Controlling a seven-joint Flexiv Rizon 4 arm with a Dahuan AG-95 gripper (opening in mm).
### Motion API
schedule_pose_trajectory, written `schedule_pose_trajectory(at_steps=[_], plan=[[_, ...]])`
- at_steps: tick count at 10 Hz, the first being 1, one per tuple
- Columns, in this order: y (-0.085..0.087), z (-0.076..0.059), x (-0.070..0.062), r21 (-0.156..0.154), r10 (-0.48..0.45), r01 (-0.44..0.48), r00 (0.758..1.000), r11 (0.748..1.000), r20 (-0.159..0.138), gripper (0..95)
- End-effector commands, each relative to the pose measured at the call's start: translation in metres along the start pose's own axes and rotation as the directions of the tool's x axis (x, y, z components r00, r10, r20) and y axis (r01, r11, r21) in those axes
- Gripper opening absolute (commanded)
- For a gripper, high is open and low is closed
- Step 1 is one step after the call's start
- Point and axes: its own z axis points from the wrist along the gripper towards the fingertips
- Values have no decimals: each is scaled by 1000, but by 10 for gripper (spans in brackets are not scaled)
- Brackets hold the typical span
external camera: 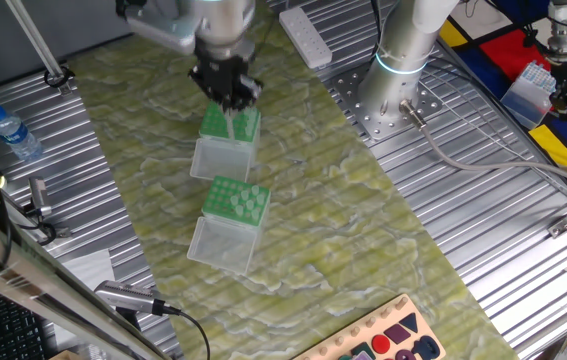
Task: Transfer all large pipette tips from one holder to another
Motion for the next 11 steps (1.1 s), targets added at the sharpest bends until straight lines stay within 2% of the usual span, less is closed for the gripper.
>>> schedule_pose_trajectory(at_steps=[1, 5, 6, 8, 9, 11], plan=[[-9, 2, 14, 9, -16, 16, 1000, 1000, -12, 0], [-13, 12, 32, 22, -42, 42, 999, 999, -20, 0], [-13, 14, 33, 21, -43, 43, 999, 999, -19, 0], [-13, 11, 28, 20, -35, 36, 999, 999, -17, 0], [-13, 11, 28, 19, -20, 21, 1000, 1000, -17, 0], [-13, 11, 28, 19, 83, -83, 997, 996, -10, 0]])
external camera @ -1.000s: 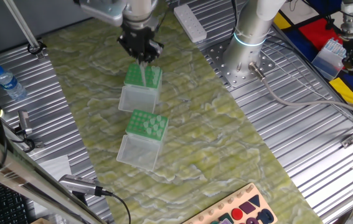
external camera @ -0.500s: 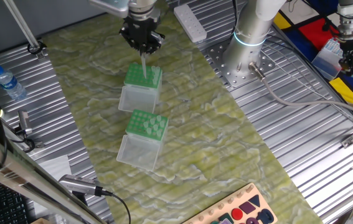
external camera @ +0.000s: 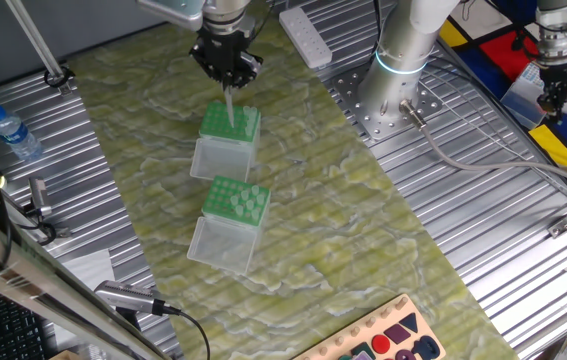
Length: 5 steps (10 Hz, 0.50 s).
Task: Transfer all large pipette tips from one holder to another
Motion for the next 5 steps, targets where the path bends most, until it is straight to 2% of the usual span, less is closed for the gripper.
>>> schedule_pose_trajectory(at_steps=[1, 2, 5], plan=[[1, 1, 2, 4, 142, -142, 990, 990, 14, 0], [1, 1, 2, 6, 167, -167, 986, 986, 14, 0], [1, 1, 2, -7, 130, -130, 991, 991, 19, 0]])
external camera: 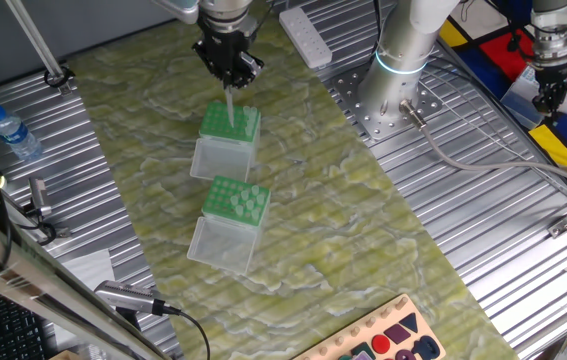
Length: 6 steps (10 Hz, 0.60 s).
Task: Transfer all large pipette tips from one holder to another
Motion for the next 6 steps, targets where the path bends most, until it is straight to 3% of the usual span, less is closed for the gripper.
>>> schedule_pose_trajectory(at_steps=[1, 6], plan=[[0, 0, 0, -22, -46, 46, 999, 999, 7, 0], [-7, 6, 19, -32, -67, 67, 998, 997, 15, 0]])
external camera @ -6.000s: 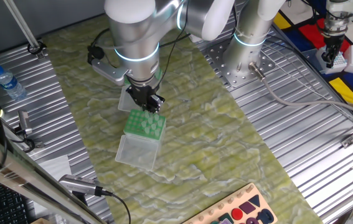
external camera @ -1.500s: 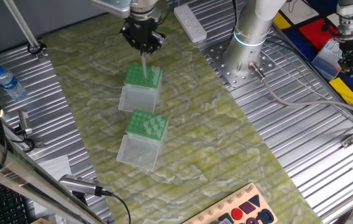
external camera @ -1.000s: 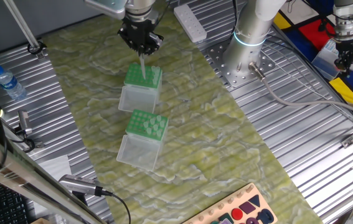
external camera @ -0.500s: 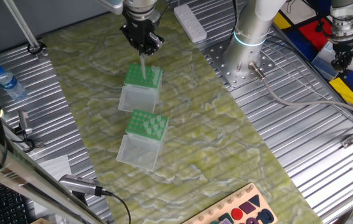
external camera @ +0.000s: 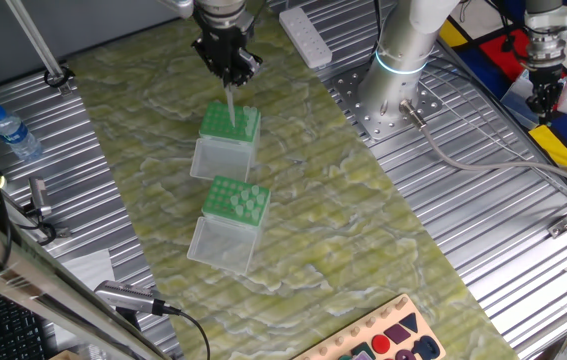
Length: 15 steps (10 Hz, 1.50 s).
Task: Transfer all large pipette tips from one holder to another
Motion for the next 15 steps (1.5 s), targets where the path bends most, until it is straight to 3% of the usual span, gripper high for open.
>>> schedule_pose_trajectory(at_steps=[1, 10, 15], plan=[[-2, 3, 8, 2, -13, 13, 1000, 1000, 0, 0], [-8, 25, 30, 5, -48, 47, 999, 999, 17, 0], [-7, 29, 36, -6, -47, 48, 998, 999, 28, 0]])
